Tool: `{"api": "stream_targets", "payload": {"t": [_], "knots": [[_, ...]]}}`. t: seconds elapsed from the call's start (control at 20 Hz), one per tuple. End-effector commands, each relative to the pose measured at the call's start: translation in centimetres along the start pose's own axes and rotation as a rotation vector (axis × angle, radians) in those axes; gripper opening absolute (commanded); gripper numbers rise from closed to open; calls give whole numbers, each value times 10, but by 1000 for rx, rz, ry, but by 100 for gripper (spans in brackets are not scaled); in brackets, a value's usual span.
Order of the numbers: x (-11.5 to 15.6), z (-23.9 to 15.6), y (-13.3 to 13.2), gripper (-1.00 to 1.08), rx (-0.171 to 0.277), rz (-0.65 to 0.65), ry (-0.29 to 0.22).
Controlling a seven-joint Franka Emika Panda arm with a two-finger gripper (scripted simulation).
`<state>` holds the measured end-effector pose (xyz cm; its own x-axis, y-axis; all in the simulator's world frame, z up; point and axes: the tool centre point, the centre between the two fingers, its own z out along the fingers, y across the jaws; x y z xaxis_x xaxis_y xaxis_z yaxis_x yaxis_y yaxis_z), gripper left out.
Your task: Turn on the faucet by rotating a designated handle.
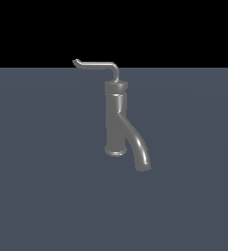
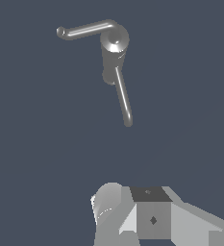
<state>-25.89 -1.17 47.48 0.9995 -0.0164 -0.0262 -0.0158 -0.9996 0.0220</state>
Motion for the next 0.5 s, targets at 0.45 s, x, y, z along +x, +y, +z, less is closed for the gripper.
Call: {"api": "stream_targets", "payload": {"t": [0.45], "knots": [[10, -6, 4, -100, 7, 10, 22]]}}
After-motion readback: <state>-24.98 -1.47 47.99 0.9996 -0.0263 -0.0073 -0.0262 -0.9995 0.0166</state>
